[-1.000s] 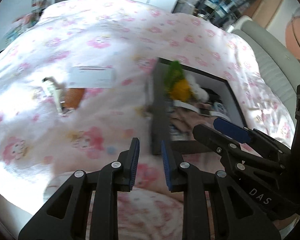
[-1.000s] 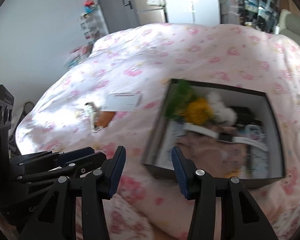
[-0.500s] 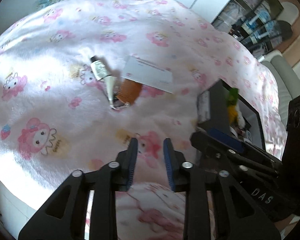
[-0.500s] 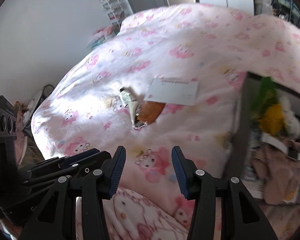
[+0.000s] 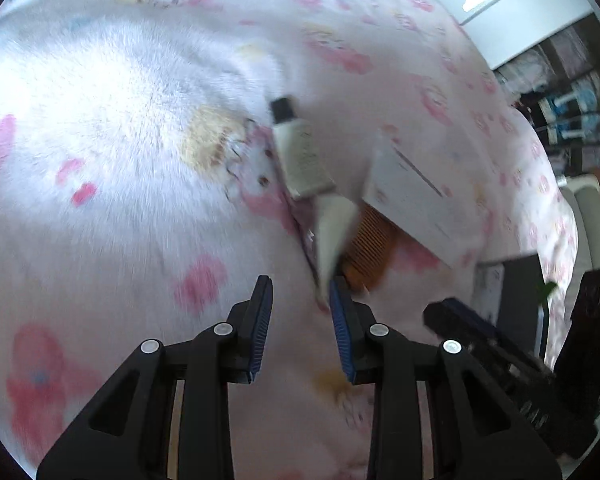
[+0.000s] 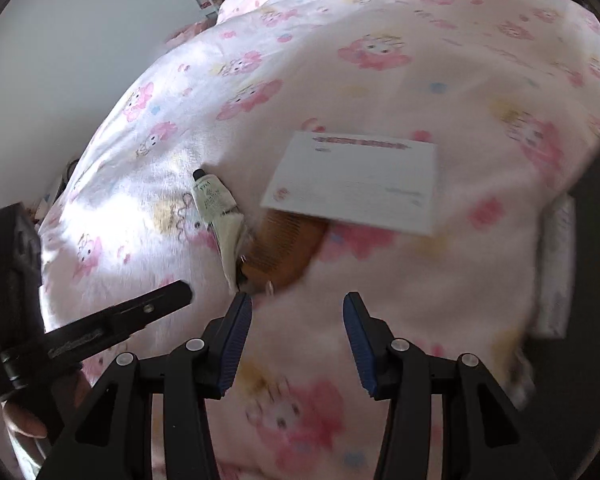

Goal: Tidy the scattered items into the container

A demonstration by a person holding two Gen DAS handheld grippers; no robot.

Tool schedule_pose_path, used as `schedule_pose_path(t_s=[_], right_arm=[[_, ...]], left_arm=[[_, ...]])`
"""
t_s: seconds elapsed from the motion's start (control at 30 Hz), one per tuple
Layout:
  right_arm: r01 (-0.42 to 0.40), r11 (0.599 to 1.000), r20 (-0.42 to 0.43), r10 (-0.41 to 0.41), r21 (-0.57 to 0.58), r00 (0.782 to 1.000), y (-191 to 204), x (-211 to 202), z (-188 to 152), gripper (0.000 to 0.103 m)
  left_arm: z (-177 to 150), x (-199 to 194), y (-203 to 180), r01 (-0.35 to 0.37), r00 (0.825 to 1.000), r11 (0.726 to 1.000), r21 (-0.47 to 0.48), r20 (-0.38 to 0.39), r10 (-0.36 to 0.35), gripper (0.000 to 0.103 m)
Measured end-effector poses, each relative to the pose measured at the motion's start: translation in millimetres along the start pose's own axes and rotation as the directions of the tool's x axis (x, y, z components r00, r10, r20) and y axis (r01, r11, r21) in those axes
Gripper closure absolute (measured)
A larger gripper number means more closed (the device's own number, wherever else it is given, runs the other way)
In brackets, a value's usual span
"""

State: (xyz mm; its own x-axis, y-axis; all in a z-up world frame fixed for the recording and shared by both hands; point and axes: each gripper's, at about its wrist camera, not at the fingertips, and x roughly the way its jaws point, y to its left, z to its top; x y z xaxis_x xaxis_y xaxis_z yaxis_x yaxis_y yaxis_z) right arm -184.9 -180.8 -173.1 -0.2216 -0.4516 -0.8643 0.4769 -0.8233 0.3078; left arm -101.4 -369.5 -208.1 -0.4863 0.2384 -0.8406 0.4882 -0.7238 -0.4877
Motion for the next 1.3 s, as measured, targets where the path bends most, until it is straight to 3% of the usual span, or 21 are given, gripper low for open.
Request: schedule_pose_path(t_s=[0.2,0.3,0.4,0.6,0.73,0.97,1.13,1.2,1.3], right_arm=[[-0.013,0.999,-0.076,0.011,-0.031,0.997,11.0,41.8,7.5,0.06],[-0.018,0.999,-0.116,0.014,-0.03,0.993,11.7,55.4,4.0,0.06],[-0.018,0.998,-0.155,0.01,-0.053,0.988,14.1,70.6,-2.5,0.058],[-0.045,0.999,-0.139,0.043,-0.007,0.989,9.5,77.3,4.0,0.058],[-0.011,1.0,-0.096,0.013,0.015,0.995,5.0,63.9,5.3,0.06],[0.041,0.999,-0.04,-0.04,0.036,0.998,0.0,24.9,-1.3,0.06],[0.004,1.0,-0.059,-0.003,0.019,0.998,5.4,6.4,-13.5,0.06],[-0.026,1.0,-0.067,0.027,0.013,0.997,7.5,3.4,-24.1,0.06],[-0.055,0.998,-0.077,0.057,0.026,0.995,5.7,-2.3,-35.0,0.06]], left_arm=[[20.6,24.0,9.9,0.057,0.998,0.998,-0.037,-0.029,-0.058,0.073],[32.4,28.0,11.6,0.095,0.995,0.994,-0.062,-0.03,-0.097,0.067],[48.5,32.3,13.0,0.081,0.997,0.994,-0.074,0.004,-0.081,0.064],[63.1,54.0,20.8,0.13,0.992,0.979,-0.159,0.013,-0.129,0.069],[50.1,35.4,15.8,0.129,0.991,0.98,-0.149,0.044,-0.124,0.07],[-1.3,-19.8,35.5,0.148,0.986,0.957,-0.249,0.111,-0.123,0.073],[-41.7,-42.4,68.7,0.239,0.971,0.916,-0.323,0.093,-0.221,0.073],[-53.7,-45.1,71.7,0.234,0.972,0.92,-0.316,0.077,-0.221,0.07],[-61.0,-50.5,67.1,0.189,0.982,0.946,-0.263,0.049,-0.183,0.069]])
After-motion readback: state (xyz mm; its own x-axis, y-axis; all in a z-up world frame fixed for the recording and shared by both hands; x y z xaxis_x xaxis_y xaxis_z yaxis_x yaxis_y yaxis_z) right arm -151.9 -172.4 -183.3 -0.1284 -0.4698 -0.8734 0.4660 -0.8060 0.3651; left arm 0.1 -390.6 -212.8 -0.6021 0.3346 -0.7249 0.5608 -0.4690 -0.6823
